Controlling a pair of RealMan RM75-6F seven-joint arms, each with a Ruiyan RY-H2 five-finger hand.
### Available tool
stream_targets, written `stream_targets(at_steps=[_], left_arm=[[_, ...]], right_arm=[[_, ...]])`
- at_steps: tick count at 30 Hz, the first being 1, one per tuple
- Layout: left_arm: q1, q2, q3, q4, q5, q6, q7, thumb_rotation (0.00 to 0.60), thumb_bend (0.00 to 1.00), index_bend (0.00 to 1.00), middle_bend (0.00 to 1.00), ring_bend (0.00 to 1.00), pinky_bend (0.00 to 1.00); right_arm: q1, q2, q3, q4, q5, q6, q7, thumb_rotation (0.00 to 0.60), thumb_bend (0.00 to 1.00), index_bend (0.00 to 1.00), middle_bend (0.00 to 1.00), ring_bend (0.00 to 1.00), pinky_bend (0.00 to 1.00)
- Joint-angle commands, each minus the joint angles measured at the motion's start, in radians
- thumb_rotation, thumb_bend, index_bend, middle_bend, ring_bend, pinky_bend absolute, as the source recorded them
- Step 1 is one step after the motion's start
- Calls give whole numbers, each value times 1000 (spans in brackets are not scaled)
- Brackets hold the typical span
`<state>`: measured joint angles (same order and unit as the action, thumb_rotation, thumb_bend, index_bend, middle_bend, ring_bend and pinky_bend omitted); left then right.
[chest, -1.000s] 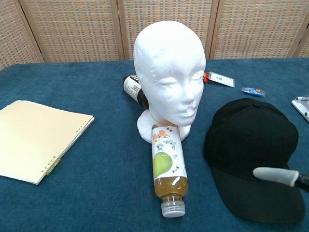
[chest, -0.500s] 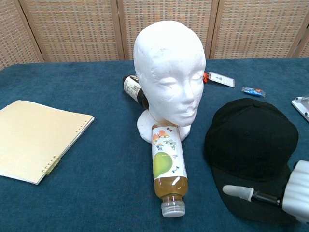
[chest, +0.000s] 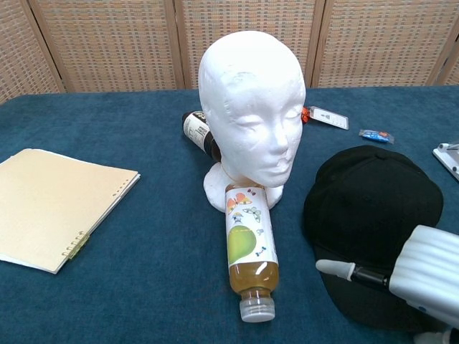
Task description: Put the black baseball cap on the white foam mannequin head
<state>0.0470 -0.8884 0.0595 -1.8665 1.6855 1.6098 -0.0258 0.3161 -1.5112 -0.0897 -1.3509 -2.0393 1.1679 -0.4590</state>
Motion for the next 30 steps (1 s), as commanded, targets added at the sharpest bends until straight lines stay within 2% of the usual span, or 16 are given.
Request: stream_targets(at_steps=[1, 5, 8, 10, 13, 15, 17, 23, 30], left_arm=[[0, -1, -3, -1, -7, 0, 2, 600, 0, 0, 0, 0, 0], [1, 1, -5, -3, -11, 3, -7, 600, 0, 0, 0, 0, 0], [3, 3, -4, -2, -9, 8, -14, 600, 0, 0, 0, 0, 0], [3, 4, -4, -1, -8, 8, -16, 600, 0, 0, 0, 0, 0], [2, 5, -3, 0, -9, 7, -20, 600, 0, 0, 0, 0, 0], [4, 6, -6, -1, -14, 13, -25, 600, 0, 0, 0, 0, 0], [7, 6, -9, 0, -20, 19, -29, 600, 0, 0, 0, 0, 0], [6, 11, -8, 1, -18, 18, -42, 600, 0, 0, 0, 0, 0], [7, 5, -6, -2, -11, 16, -24, 600, 0, 0, 0, 0, 0]], right_arm=[[-4, -12, -9, 12, -1, 9, -18, 600, 281, 87, 998, 1000, 1000], [-8, -29, -2, 20, 23, 17, -27, 600, 285, 99, 998, 1000, 1000], [-8, -36, 3, 34, 30, 31, -41, 600, 332, 142, 999, 1000, 1000], [-8, -41, 3, 52, 25, 48, -54, 600, 396, 187, 1000, 1000, 1000], [-14, -57, 19, 88, 18, 107, -69, 600, 554, 256, 1000, 1000, 1000], [-24, -70, 41, 102, 30, 158, -67, 600, 656, 272, 1000, 1000, 1000], [-32, -77, 66, 106, 50, 202, -50, 600, 701, 271, 1000, 1000, 1000], [-35, -38, 136, 76, 140, 247, 0, 600, 720, 256, 1000, 1000, 1000], [-26, -16, 146, 51, 199, 221, 24, 600, 720, 229, 1000, 1000, 1000]])
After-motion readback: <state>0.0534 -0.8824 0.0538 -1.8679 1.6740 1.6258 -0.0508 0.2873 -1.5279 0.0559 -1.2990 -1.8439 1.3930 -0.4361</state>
